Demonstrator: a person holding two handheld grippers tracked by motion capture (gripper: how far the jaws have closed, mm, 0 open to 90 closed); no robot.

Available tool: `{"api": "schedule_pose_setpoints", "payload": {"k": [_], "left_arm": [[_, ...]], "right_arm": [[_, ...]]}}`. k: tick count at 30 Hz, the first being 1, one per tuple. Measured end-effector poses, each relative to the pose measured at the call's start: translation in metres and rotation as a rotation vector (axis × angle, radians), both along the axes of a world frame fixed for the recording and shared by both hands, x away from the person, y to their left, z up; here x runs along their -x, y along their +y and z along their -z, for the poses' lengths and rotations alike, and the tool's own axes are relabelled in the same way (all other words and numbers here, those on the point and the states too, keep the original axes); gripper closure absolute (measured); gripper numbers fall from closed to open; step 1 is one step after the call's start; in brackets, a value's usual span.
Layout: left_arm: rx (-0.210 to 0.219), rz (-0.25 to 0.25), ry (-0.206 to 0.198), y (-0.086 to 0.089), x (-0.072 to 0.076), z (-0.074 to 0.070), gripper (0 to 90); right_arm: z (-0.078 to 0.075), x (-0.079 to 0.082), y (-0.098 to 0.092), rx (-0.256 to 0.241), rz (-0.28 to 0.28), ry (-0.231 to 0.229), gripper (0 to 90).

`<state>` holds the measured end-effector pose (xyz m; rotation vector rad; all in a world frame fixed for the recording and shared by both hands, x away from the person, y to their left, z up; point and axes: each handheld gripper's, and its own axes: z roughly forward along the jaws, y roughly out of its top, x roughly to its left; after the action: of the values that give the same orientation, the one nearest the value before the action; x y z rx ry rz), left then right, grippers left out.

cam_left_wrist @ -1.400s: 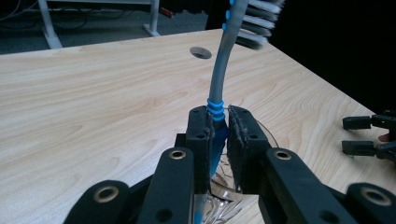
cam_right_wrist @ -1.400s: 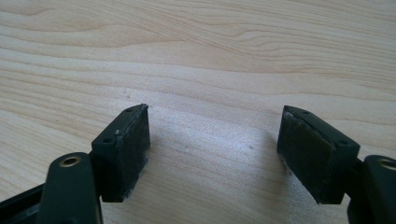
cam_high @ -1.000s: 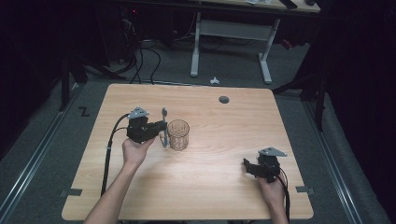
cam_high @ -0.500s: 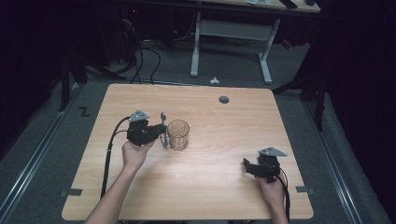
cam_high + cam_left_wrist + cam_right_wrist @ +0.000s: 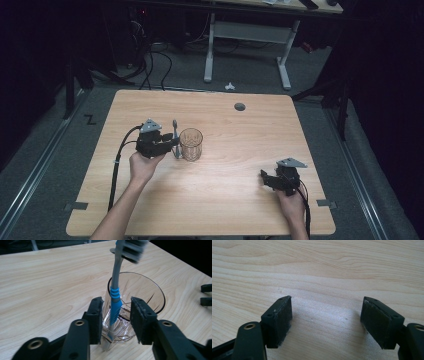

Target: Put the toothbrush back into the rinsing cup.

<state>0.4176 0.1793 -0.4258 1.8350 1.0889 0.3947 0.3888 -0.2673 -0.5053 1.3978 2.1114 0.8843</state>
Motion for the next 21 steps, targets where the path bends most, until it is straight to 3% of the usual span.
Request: {"api": "schedule_pose_setpoints", "payload": {"k": [7,13,21], "left_arm": [[-0.011,-0.031,-0.021,0.006,0.005,-0.006,50.9],[-0.045,-0.041,-0.043,0.01,0.011,-0.01,48.0],[-0.038,-0.078,-0.054,0.021,0.02,-0.01,45.7]], "right_arm": [[0.0,0.0,0.0,0.0,0.0,0.0,25.6],[0.0,0.0,0.0,0.0,0.001,0.0,25.6],[0.0,0.0,0.0,-0.001,0.001,0.0,25.6]]}}
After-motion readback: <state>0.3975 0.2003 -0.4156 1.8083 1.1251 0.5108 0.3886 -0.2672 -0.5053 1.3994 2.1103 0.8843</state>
